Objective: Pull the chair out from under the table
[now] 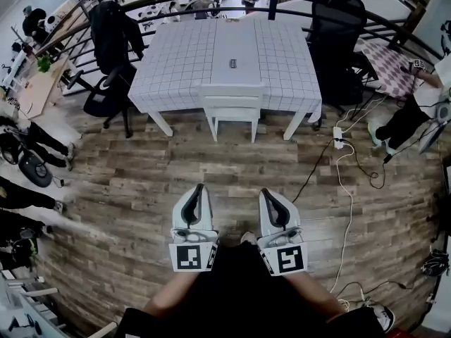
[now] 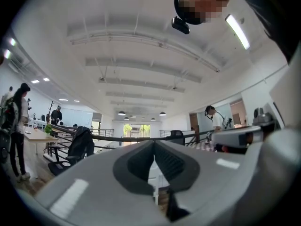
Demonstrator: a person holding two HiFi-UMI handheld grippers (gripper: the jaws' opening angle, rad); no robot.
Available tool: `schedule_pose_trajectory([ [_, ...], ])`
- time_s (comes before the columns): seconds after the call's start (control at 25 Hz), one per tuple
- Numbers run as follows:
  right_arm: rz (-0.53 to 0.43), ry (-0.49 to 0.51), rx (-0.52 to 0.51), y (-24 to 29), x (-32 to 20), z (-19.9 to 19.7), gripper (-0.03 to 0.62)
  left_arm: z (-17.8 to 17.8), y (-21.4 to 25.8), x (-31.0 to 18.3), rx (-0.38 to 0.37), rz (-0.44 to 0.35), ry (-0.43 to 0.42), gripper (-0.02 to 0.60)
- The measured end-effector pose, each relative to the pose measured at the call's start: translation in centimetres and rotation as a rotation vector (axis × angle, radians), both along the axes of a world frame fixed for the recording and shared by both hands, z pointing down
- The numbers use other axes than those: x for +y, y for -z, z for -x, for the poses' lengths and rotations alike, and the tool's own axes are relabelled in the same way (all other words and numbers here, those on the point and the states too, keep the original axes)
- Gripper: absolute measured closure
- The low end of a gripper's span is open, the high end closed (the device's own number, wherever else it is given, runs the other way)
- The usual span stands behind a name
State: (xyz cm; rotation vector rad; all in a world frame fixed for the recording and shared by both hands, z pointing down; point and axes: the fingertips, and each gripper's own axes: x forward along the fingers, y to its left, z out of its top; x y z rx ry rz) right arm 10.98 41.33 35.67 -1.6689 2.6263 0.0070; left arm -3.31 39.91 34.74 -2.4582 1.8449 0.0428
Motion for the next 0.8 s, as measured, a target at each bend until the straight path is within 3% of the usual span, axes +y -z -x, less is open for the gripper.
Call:
schedule_pose_trajectory([
  [0.32,0.06,0.025,-0.033,-2.7,0.5,-2.5,0.599,-3.1,-1.2,-0.4,-0.059,0.021,-0.01,0.572],
  [0.8,0.061,-0.001,-0.053,-3.2,-3.8,-5.5,0.599,-5.2,-1.8,-5.3,-0.019,0.007,-0.022,0.572],
])
